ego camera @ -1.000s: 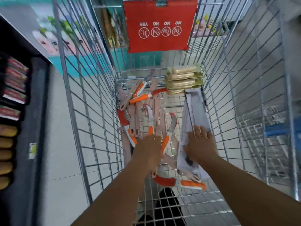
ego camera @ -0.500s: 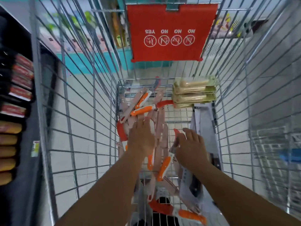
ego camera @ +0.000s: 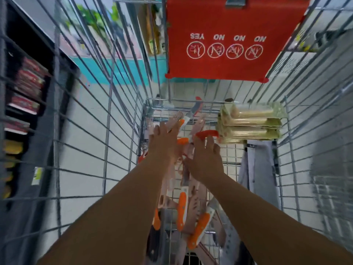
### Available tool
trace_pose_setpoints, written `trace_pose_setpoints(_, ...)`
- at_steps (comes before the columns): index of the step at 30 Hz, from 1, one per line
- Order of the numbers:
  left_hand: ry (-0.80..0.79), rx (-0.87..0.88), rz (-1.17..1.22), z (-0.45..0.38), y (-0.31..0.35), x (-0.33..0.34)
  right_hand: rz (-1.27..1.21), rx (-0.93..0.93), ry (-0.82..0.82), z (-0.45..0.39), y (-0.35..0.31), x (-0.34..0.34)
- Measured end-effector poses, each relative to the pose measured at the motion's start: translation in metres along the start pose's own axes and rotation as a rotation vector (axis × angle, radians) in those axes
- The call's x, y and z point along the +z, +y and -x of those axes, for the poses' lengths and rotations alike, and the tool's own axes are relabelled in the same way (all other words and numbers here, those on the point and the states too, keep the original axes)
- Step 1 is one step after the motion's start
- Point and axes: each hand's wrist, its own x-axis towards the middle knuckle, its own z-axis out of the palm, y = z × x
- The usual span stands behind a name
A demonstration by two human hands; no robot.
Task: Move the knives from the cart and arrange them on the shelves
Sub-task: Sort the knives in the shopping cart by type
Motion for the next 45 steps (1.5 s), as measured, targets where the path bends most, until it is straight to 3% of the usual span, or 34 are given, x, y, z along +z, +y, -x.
trace_pose_setpoints(2,-0.05,-0.009,0.009,-0.006,0.0,0.004,-0.023,0.001,0.024,-0.002,-0.004,0.005)
trace_pose_setpoints(6,0.122,0.095,-0.134,0.006,0.004,0.01,-0.165,0.087,0.076,0.006,-0.013,0.018)
trace_pose_setpoints(11,0.111,0.206,-0.135,0.03,0.005,0.017,-0.194,0.074,0.029,0.022,-0.015,0.019)
trace_pose_setpoints(18,0.044,0.128,-0.166,0.088,0.011,0.016,-0.015,0.053,-0.009,0.062,-0.015,0.035)
trace_pose_setpoints(26,-0.116,0.041,-0.076,0.142,0.022,0.024,-0.032,0.07,-0.112,0.09,0.003,0.011)
trace_pose_setpoints(33,0.042,-0.038,-0.025,0.123,0.022,0.007,-0.242,0.292,-0.089,0.064,-0.013,0.006)
trace_pose_setpoints(37,-0.037,-0.039,-0.074,0.111,0.026,0.007,-0.102,0.268,-0.046,0.063,-0.013,0.005)
trace_pose_setpoints(45,-0.059,-0.223,0.03,0.098,0.025,0.008,-0.211,0.421,-0.087,0.065,-0.006,0.009)
